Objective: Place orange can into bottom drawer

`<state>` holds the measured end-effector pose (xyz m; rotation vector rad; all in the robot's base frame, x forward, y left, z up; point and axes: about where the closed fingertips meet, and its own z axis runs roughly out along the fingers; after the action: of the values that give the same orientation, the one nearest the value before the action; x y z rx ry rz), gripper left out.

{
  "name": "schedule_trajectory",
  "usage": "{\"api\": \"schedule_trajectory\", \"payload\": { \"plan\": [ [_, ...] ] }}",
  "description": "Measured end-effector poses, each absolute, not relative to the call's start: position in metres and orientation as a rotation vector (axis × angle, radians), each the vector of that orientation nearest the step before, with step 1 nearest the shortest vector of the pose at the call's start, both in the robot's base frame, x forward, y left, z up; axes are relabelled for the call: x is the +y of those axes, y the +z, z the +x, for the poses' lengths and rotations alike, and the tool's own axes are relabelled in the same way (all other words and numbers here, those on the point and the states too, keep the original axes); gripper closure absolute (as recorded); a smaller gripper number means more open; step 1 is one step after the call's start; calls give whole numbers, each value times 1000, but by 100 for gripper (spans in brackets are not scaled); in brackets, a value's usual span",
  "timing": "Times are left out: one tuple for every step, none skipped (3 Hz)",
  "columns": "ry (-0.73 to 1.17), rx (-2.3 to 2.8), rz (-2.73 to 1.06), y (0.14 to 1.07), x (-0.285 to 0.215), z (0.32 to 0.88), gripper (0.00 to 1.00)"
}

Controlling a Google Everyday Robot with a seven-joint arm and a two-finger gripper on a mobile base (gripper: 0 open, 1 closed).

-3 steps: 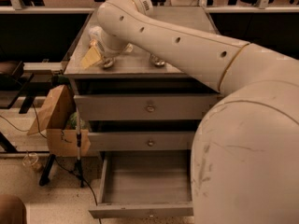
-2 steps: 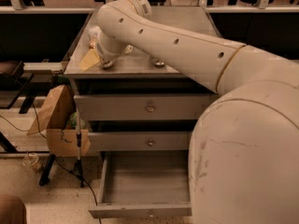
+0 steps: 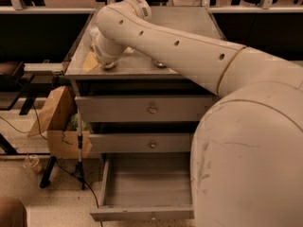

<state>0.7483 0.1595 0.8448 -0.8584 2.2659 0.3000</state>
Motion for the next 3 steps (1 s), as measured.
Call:
{"api": "schedule_trajectory", "payload": {
  "plan": [
    [320, 2261, -849, 848, 170, 750, 19],
    [334, 2257, -830, 853, 180, 753, 12],
    [349, 2254, -821, 856, 190, 757, 30]
  ]
}}
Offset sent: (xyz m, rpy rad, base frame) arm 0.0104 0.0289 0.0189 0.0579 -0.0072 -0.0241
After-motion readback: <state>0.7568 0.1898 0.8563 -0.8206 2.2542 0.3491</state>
